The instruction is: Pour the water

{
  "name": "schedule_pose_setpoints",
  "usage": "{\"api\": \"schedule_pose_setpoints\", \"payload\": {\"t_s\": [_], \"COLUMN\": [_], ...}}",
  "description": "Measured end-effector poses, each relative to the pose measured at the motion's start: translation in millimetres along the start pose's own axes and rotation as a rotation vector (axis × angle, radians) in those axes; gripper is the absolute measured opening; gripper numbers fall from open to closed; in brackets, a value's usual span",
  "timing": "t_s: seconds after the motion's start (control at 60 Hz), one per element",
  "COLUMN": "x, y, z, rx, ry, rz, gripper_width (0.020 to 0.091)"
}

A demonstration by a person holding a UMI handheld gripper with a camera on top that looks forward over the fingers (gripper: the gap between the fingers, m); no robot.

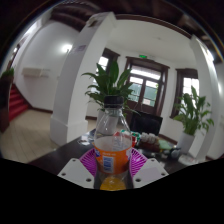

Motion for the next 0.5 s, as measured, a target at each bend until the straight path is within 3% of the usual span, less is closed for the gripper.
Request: {"api": "schedule_pose_setpoints", "payload": {"t_s": [0.35,0.5], "x": [74.1,106.3], "y": [12.9,17.7], "z": [130.0,139.5], "rx": [-0.760,-1.102], "ry": [-0.127,-0.135], "rz": [-0.152,-0.182], "gripper_width": [0.0385,0.0388]}}
Point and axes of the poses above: the point between the fingertips, and its own axes, seen from behind it with the camera up: z to the right, y up, x forward, the way the camera looks, the point moved 2 cm from there along -x, backward, against the way the camera looks, and after that the axes turned 4 degrees about x, right-handed, at the moved point
